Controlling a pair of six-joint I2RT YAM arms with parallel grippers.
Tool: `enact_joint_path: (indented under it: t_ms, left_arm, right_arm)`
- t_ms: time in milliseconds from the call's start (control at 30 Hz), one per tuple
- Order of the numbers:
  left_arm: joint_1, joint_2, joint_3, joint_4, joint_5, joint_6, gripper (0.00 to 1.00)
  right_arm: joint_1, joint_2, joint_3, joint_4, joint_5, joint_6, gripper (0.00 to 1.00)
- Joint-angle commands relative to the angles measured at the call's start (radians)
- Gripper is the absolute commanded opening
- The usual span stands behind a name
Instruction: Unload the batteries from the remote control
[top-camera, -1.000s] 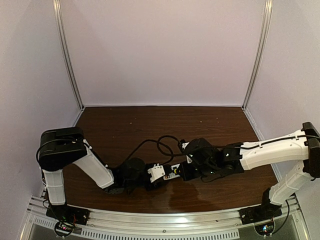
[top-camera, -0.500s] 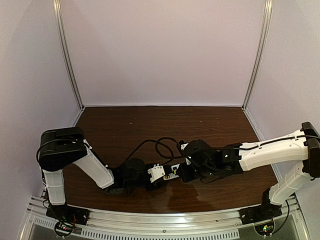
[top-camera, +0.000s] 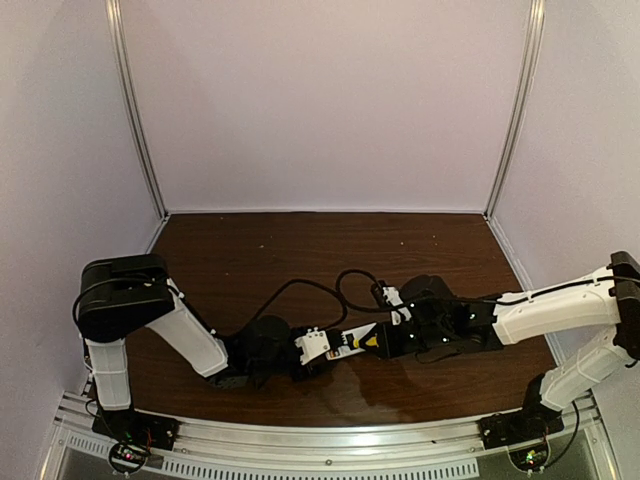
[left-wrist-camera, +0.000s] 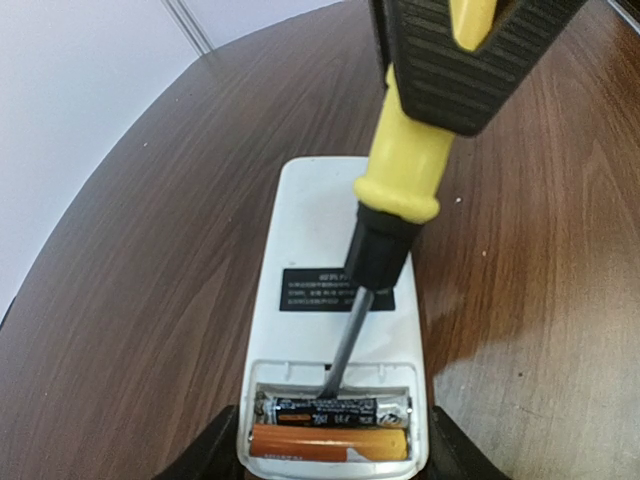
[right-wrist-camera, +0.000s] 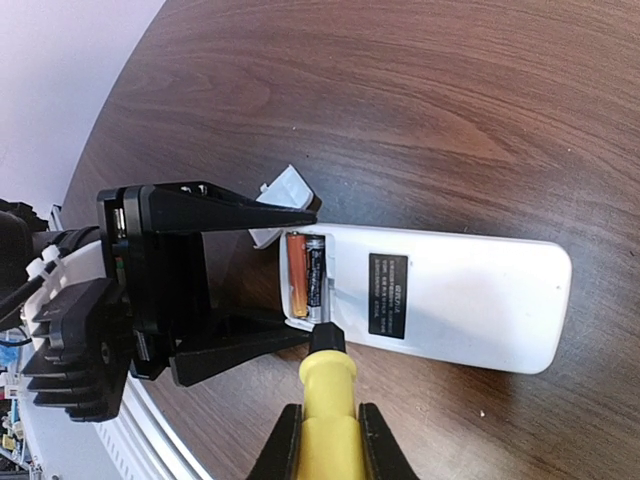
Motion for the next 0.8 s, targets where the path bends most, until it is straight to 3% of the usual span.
enact_joint_path:
  t_ms: [0,767]
  left_arm:
    - [-0.01,0.0,0.012,0.093,0.048,0.014,0.0]
    - [-0.01,0.0,0.006,0.105,0.049,0.015,0.0]
  right_arm:
    - [-0.035,0.026,-0.065,0.04,-0.093,-0.012,0.0]
    - [-0.15,0.085,-0.185,0.274,-0.27,0.073,0.0]
